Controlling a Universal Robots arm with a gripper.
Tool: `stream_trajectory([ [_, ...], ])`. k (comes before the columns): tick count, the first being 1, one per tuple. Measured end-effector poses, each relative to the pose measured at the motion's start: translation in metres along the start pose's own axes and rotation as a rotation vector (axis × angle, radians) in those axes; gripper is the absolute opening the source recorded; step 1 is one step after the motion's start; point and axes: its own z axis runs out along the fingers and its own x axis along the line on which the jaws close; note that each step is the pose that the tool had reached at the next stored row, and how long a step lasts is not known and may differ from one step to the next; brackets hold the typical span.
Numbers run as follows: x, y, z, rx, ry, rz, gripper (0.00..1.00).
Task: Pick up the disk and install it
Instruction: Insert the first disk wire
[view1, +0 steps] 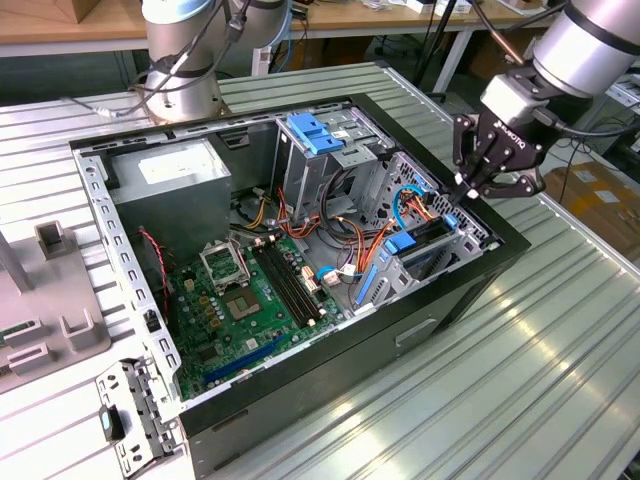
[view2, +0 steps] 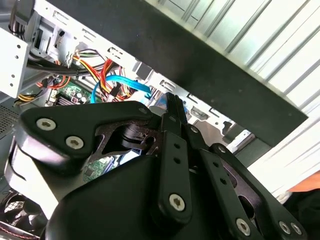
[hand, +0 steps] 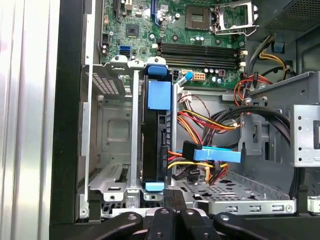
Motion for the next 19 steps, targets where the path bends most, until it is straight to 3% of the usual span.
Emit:
stream_trajectory([
  [9,-0.0005,-0.0062,-0.0077,-0.0002,-0.0003,0.000,0.11],
  [19,-0.0006,-0.0063,-0.0080,-0.0002,-0.0001,-0.001,0.11],
])
